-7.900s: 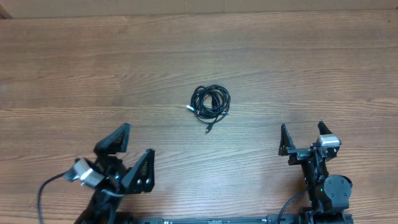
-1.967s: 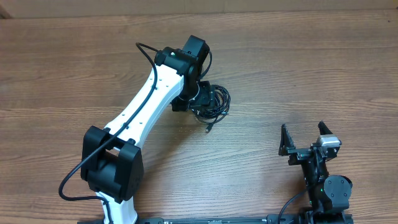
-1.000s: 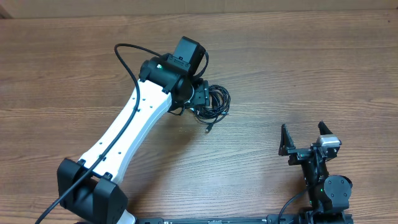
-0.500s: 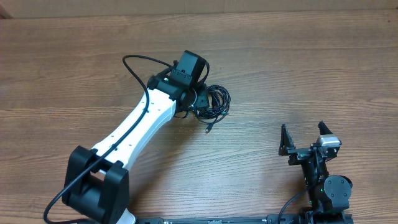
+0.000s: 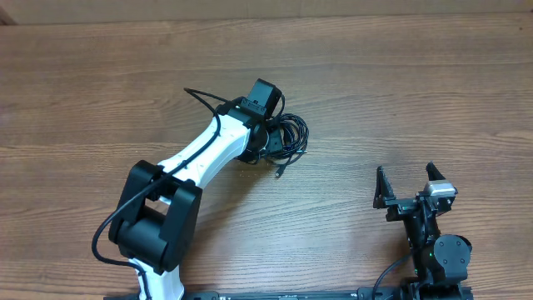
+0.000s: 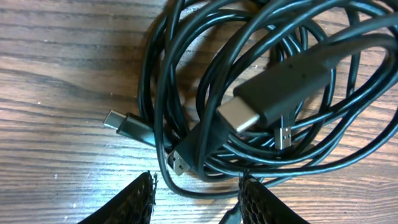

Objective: Untangle cables
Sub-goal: 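Lower the left gripper and close it on the cable coil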

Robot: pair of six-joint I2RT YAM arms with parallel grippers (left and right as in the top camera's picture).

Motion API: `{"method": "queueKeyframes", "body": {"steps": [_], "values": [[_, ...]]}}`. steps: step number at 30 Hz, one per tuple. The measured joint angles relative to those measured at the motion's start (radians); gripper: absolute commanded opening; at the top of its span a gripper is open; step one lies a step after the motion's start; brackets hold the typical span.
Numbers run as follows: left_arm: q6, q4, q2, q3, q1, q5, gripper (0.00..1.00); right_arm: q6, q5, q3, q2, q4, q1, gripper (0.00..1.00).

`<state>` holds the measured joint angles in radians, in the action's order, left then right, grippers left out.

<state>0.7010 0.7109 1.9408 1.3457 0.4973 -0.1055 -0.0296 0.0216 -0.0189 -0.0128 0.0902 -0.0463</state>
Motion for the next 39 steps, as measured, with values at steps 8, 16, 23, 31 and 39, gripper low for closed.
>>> {"method": "queueKeyframes", "body": {"steps": [8, 16, 23, 31, 39], "values": [[0.004, -0.005, 0.013, 0.000, 0.001, -0.011, 0.36, 0.000, 0.000, 0.000, 0.000, -0.001, 0.000, 1.00], [0.031, -0.005, 0.024, 0.000, 0.021, -0.011, 0.34, 0.000, 0.000, 0.000, 0.000, 0.000, 0.000, 1.00], [0.059, -0.005, 0.024, 0.000, 0.027, 0.012, 0.34, 0.000, 0.000, 0.000, 0.000, 0.000, 0.000, 1.00], [0.094, -0.023, 0.024, 0.000, 0.027, 0.035, 0.28, 0.000, 0.000, 0.000, 0.000, -0.001, 0.000, 1.00], [0.109, -0.043, 0.024, 0.000, 0.027, 0.056, 0.21, 0.000, 0.000, 0.000, 0.000, -0.001, 0.000, 1.00]]}}
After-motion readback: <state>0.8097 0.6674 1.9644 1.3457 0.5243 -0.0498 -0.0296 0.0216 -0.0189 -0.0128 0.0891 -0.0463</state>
